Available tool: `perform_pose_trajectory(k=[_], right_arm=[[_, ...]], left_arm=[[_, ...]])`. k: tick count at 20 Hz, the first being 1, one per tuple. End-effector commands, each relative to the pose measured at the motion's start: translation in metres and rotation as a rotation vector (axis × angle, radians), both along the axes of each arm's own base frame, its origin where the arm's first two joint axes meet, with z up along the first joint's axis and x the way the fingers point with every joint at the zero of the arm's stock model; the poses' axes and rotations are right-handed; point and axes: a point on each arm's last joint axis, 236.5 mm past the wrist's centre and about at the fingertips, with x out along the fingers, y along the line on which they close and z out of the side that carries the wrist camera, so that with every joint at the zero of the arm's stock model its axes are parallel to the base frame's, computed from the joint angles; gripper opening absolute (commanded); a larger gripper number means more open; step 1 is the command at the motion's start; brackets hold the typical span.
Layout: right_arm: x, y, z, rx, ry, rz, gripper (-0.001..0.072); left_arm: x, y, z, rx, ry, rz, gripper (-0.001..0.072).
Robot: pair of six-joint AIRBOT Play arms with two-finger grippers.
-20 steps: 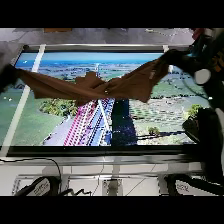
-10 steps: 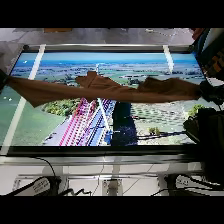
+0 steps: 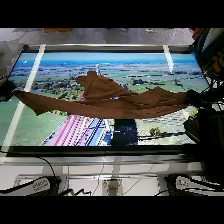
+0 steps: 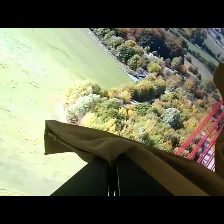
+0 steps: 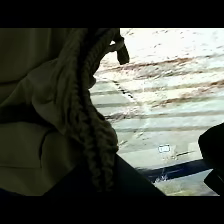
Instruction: Fold the clothes and pants, and hang the long-sleeved shirts on hangers.
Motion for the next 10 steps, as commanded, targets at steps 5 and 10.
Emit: perform_pose_trajectory(k=[5,10], right_arm=[[-0.078,0.025,-0.04,-0.011,0.15,0.071,0.0035],[-0.176,0.058,-0.085,0.012,0.279,0.135,0.0036]], left_arm=[[-0.107,0.049,-0.048,0.281,0.498,-0.182,0.0013],[-0.161,0.046,-0.091,0.213,0.674,-0.282,0.0014]])
